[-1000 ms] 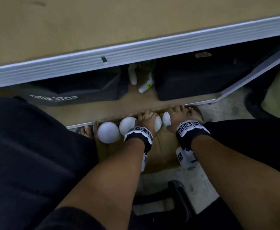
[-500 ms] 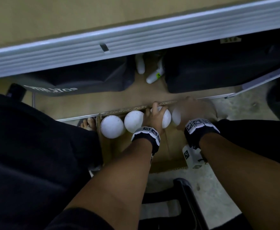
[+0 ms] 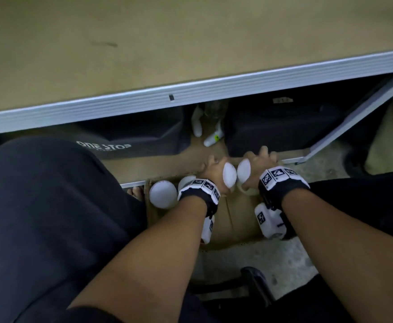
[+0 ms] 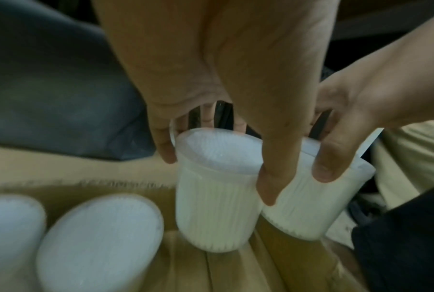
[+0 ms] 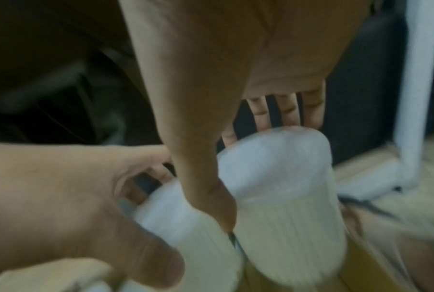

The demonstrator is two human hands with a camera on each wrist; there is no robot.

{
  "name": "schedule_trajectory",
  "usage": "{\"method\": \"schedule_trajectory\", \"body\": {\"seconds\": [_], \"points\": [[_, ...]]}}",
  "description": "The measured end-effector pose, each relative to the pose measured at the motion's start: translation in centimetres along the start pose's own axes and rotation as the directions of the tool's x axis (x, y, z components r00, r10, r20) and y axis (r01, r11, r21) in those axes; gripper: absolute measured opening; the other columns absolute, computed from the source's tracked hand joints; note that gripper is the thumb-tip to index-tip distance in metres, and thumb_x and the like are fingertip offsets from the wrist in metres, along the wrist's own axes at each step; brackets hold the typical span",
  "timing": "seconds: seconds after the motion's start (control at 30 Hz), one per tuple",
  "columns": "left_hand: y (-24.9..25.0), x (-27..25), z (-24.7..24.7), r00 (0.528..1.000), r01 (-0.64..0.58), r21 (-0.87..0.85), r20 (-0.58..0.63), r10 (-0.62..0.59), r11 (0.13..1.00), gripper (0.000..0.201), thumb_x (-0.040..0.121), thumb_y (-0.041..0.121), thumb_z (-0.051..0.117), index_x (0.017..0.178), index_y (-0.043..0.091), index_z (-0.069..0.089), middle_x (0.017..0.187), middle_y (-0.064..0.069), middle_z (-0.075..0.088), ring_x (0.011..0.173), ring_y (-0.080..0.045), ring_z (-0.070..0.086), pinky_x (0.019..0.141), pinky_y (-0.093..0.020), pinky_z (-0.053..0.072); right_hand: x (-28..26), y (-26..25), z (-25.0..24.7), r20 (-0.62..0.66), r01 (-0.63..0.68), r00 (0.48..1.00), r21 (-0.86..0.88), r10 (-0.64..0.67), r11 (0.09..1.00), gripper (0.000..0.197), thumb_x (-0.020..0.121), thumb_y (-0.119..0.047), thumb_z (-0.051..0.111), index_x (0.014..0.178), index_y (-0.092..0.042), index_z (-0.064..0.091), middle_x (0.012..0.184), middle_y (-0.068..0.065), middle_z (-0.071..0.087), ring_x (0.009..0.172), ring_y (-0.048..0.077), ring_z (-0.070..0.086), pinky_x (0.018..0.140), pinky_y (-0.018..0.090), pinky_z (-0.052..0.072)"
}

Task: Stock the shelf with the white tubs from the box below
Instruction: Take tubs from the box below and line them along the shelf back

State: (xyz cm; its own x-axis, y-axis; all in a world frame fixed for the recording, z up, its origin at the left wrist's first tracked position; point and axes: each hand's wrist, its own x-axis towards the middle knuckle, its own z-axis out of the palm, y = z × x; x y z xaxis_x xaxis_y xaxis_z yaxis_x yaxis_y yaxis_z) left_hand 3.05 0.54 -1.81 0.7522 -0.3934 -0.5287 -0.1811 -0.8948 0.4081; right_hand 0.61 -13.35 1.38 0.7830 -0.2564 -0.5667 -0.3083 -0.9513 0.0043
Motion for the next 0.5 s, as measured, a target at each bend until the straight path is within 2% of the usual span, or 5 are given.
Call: {"method": "schedule_trajectory", "body": {"seconds": [0.07,0.13,0.27,0.5], "points": [[0.6,-1.2,-1.7,0.998,-0.029,-0.004,-0.053,0.028,1.000,0.081,0.058,0.028,0.082,0.126,0.028,0.038,0.129,-0.007,0.031,0.118,-0.036,0.040,0.094,-0.041,0.046,-1.5,-0.1,-1.9,-0.059,0.028,0.998,0.013,-0.027,1.000,0.085,0.053,-0.036,0.081,0.127,-0.029,0.040,0.129,0.009,0.030,0.118,0.036,0.036,0.088,0.047,0.046],[1.3,-2.4,-3.6,0.993,-0.056,-0.004,-0.101,0.056,0.998,0.084,0.055,0.031,0.082,0.126,0.030,0.037,0.128,-0.006,0.030,0.120,-0.035,0.038,0.096,-0.042,0.046,-3.1,0.1,-3.7,-0.122,0.042,0.992,0.027,-0.039,0.999,0.085,0.053,-0.037,0.082,0.128,-0.030,0.041,0.131,0.009,0.029,0.119,0.036,0.034,0.090,0.049,0.046],[2.6,-5.4,-7.8,0.972,-0.101,-0.011,-0.214,0.096,0.995,0.095,0.054,0.038,0.082,0.133,0.031,0.032,0.129,-0.004,0.032,0.120,-0.036,0.037,0.093,-0.044,0.046,-6.2,0.8,-7.2,-0.185,0.102,0.979,0.072,-0.087,0.992,0.085,0.056,-0.039,0.082,0.130,-0.031,0.042,0.130,0.008,0.029,0.121,0.037,0.033,0.089,0.047,0.046],[4.7,-11.1,-13.3,0.939,-0.186,0.033,-0.287,0.187,0.982,0.086,0.058,0.041,0.080,0.131,0.029,0.037,0.123,-0.003,0.036,0.115,-0.030,0.039,0.089,-0.042,0.046,-12.1,1.2,-12.4,-0.259,0.190,0.952,0.080,-0.164,0.978,0.082,0.057,-0.043,0.080,0.129,-0.036,0.043,0.126,0.005,0.030,0.122,0.036,0.031,0.089,0.047,0.047]]}}
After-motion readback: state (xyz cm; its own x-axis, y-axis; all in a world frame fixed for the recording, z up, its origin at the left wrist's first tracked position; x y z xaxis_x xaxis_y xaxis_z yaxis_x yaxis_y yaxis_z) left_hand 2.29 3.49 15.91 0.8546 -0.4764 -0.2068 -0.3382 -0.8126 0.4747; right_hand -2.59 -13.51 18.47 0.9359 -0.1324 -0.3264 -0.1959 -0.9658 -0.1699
